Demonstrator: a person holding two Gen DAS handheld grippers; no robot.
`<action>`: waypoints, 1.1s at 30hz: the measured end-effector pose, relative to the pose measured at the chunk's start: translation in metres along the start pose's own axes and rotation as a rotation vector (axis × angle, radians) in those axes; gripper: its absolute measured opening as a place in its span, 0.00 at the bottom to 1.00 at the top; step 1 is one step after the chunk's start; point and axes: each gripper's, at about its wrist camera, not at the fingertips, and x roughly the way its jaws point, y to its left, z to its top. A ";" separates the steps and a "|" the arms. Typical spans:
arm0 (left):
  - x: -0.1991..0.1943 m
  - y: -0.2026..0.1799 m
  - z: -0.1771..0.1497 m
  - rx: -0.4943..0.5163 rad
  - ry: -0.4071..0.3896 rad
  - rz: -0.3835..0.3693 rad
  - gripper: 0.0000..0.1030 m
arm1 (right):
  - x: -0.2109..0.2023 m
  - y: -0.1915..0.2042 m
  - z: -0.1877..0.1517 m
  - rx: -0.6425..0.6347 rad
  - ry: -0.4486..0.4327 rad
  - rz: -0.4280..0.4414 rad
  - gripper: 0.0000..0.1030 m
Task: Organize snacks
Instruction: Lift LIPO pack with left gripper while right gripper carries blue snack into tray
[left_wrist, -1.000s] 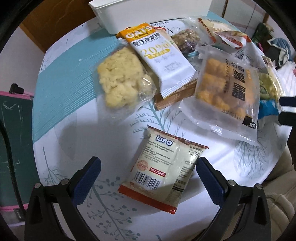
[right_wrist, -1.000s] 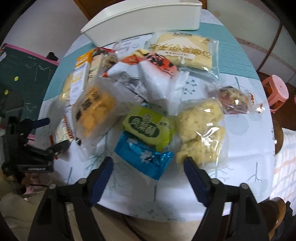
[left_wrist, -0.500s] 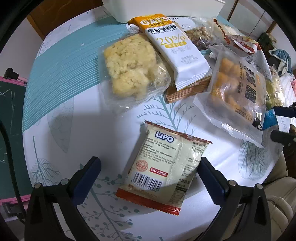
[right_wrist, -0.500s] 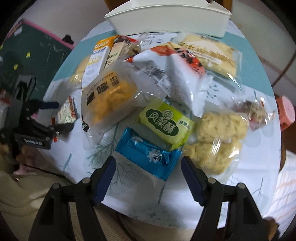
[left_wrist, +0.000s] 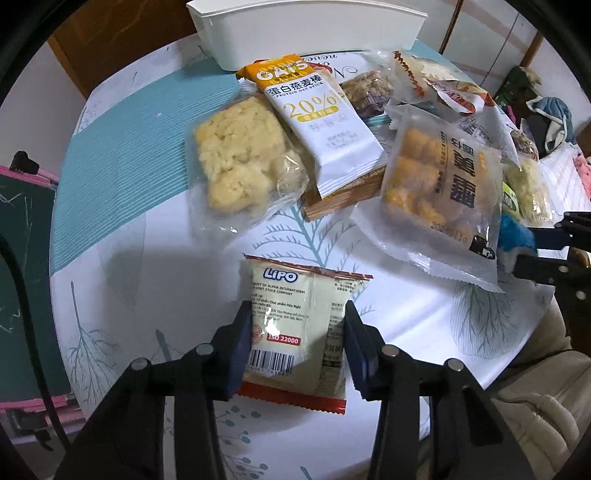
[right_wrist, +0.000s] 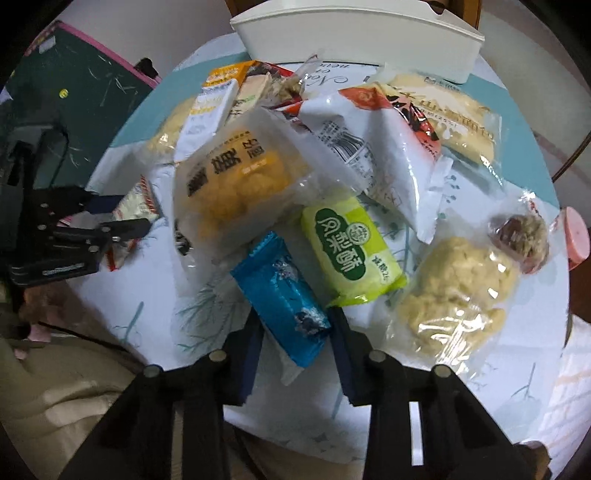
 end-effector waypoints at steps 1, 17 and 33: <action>0.001 0.001 0.005 -0.004 0.004 -0.016 0.43 | -0.008 0.001 -0.002 -0.002 -0.019 0.019 0.34; -0.181 0.006 0.108 -0.123 -0.488 -0.085 0.43 | -0.143 -0.015 0.102 0.038 -0.414 0.008 0.34; -0.190 -0.009 0.308 -0.164 -0.535 0.098 0.43 | -0.160 -0.077 0.290 0.239 -0.590 -0.206 0.35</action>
